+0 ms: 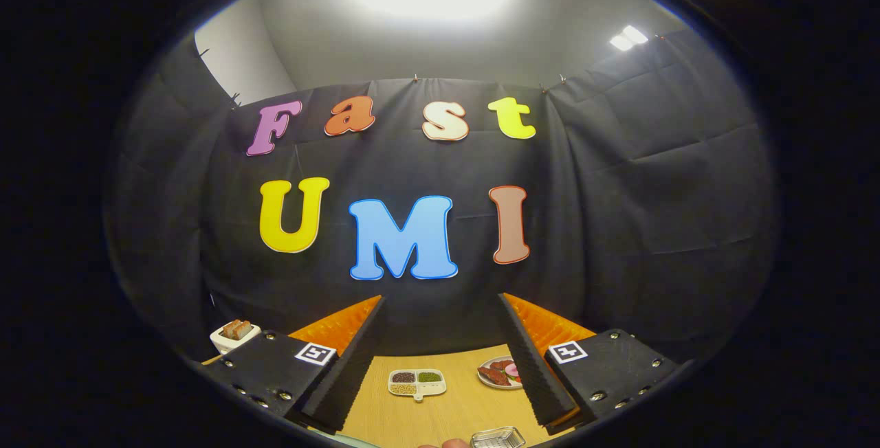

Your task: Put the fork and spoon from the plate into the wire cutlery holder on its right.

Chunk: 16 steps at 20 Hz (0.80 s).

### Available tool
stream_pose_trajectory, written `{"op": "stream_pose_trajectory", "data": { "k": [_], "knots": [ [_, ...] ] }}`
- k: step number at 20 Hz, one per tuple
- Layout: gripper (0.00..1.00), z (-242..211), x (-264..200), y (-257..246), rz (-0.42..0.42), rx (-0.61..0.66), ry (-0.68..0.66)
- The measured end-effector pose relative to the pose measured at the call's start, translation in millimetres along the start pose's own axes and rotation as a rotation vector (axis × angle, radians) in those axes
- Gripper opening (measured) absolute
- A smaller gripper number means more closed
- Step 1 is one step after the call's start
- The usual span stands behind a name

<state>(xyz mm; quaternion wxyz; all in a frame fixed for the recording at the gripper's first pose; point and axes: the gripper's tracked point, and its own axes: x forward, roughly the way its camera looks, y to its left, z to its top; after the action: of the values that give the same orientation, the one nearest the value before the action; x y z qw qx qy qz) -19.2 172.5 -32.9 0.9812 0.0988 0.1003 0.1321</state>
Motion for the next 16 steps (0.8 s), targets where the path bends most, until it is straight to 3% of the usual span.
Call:
{"op": "stream_pose_trajectory", "data": {
  "k": [3, 7, 11, 16],
  "knots": [
    [0.97, -20, 6, 18, 0.054, 0.004, 0.05],
    [0.97, -101, -10, 48, 0.166, -0.007, 0.354],
    [0.96, -167, -29, 68, 0.213, -0.03, 0.598],
    [0.87, -239, -67, 94, 0.273, -0.037, 0.85]
  ]
}}
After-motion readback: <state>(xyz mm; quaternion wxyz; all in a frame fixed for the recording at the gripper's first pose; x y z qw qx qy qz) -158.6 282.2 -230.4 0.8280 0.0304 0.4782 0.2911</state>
